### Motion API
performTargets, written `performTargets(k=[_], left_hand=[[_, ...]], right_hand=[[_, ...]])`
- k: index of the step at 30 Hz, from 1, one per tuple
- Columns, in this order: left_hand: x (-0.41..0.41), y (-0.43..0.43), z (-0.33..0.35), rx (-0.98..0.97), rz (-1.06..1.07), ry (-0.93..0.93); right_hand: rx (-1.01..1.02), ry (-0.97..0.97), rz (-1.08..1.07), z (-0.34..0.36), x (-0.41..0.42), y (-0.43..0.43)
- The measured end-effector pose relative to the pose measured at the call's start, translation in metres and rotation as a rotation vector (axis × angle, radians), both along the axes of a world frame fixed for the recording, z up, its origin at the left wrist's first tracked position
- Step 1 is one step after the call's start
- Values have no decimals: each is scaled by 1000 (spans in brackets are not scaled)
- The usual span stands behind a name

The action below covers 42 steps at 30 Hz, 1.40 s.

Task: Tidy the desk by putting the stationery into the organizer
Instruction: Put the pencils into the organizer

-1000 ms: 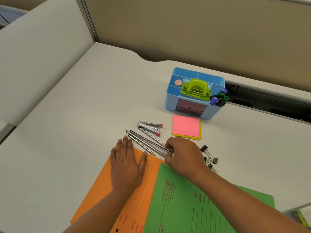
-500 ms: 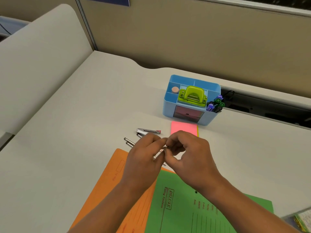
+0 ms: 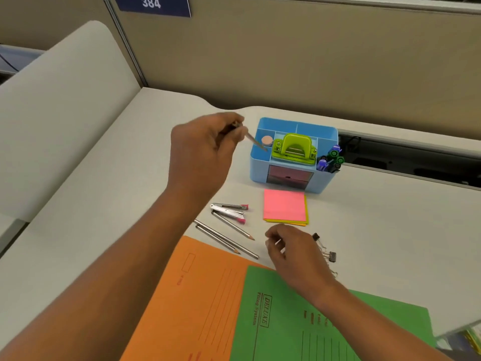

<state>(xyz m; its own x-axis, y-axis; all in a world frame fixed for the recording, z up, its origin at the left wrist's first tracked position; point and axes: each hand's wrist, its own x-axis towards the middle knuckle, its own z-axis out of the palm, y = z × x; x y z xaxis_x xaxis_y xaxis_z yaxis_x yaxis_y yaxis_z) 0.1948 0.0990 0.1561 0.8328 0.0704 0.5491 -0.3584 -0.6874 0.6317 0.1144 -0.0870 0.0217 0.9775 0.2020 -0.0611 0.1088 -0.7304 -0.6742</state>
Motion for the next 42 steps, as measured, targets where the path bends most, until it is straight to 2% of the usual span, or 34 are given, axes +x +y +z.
performTargets(k=[5, 14, 28, 32, 42], left_hand=[[31, -11, -1, 154, -16, -24], [54, -18, -28, 369, -1, 218], [65, -16, -57, 368, 63, 447], [61, -15, -63, 397, 72, 450], [38, -1, -71, 287, 225, 461]], right_hand=[[-63, 97, 33, -19, -11, -2], [-74, 98, 60, -21, -8, -1], [-148, 115, 100, -26, 10, 13], [-202, 129, 131, -27, 12, 20], [-368, 49, 236, -22, 13, 35]])
